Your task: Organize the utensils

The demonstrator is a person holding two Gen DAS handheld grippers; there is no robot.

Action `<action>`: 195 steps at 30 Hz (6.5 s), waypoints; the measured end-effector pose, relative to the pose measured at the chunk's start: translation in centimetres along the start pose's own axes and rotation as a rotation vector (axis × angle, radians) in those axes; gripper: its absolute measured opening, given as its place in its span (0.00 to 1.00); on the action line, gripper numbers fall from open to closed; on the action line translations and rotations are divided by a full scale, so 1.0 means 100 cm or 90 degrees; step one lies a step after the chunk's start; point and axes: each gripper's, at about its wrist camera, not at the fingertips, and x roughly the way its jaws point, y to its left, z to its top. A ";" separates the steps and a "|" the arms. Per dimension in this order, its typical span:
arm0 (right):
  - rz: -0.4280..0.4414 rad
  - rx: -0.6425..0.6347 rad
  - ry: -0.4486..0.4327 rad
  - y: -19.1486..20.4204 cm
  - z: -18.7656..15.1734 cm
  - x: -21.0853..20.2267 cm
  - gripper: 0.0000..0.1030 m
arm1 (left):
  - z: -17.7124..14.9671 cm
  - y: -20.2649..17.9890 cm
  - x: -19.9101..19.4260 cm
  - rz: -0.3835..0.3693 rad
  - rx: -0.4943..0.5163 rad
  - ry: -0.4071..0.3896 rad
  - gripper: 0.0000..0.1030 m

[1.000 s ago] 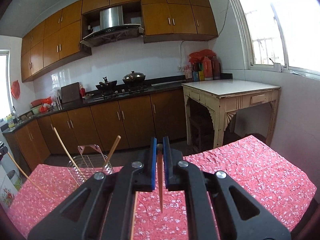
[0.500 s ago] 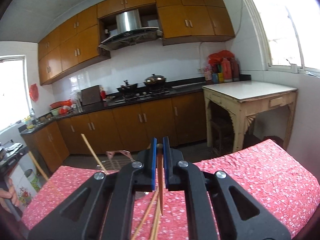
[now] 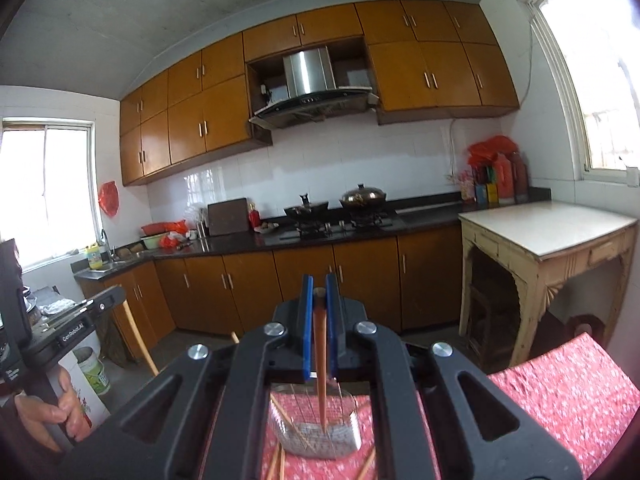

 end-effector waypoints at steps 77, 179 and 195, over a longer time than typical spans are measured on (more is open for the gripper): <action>-0.165 -0.038 0.482 -0.063 -0.309 0.078 0.08 | -0.284 0.009 0.080 0.044 -0.008 0.456 0.50; -0.220 0.012 0.459 -0.121 -0.311 0.055 0.09 | -0.300 0.060 0.082 0.066 0.043 0.488 0.89; -0.220 0.003 0.444 -0.118 -0.306 0.043 0.07 | -0.292 0.050 0.055 0.041 0.032 0.465 0.07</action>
